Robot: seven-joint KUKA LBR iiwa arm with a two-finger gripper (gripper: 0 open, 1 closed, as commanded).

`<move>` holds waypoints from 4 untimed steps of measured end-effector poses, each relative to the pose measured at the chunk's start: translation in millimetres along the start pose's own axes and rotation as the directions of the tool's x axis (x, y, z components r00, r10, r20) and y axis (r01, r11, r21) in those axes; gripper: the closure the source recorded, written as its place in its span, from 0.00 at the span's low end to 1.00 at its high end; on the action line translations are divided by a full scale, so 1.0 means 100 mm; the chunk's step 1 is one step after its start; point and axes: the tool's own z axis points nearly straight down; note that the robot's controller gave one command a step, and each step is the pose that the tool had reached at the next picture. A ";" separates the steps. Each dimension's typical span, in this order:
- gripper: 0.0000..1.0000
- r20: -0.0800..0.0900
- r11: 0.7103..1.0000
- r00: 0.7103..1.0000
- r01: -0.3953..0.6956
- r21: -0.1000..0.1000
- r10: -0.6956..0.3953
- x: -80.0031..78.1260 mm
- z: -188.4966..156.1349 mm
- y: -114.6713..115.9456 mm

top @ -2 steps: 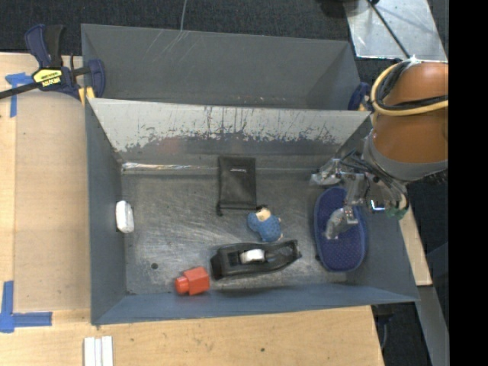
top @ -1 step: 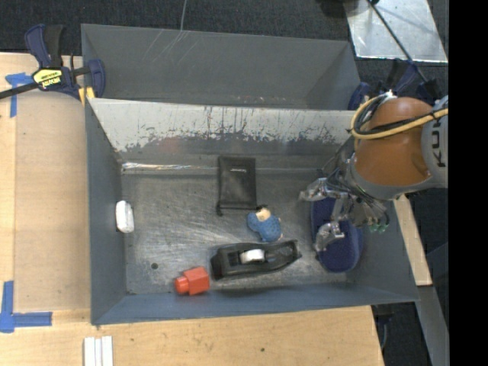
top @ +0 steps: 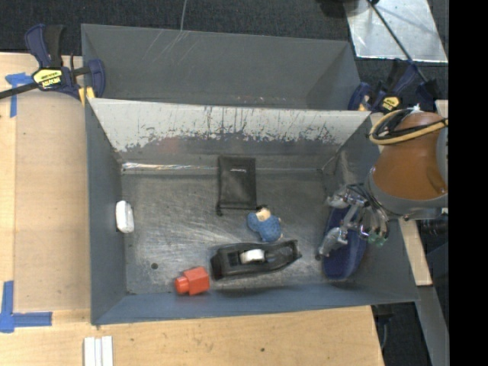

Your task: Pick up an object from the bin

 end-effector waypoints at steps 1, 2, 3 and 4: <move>1.00 0.016 1.000 1.000 0.000 0.001 0.000 -0.04 -0.03 -0.01; 1.00 -0.003 1.000 1.000 0.009 0.005 -0.009 -0.08 -0.23 -0.04; 1.00 -0.005 1.000 1.000 0.016 0.006 -0.016 -0.10 -0.16 -0.01; 1.00 0.002 0.980 0.980 0.197 0.006 -0.197 -0.20 -1.38 0.10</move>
Offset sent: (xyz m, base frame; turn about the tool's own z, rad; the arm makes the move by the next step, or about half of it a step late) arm 0.0000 0.0000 0.0000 0.0000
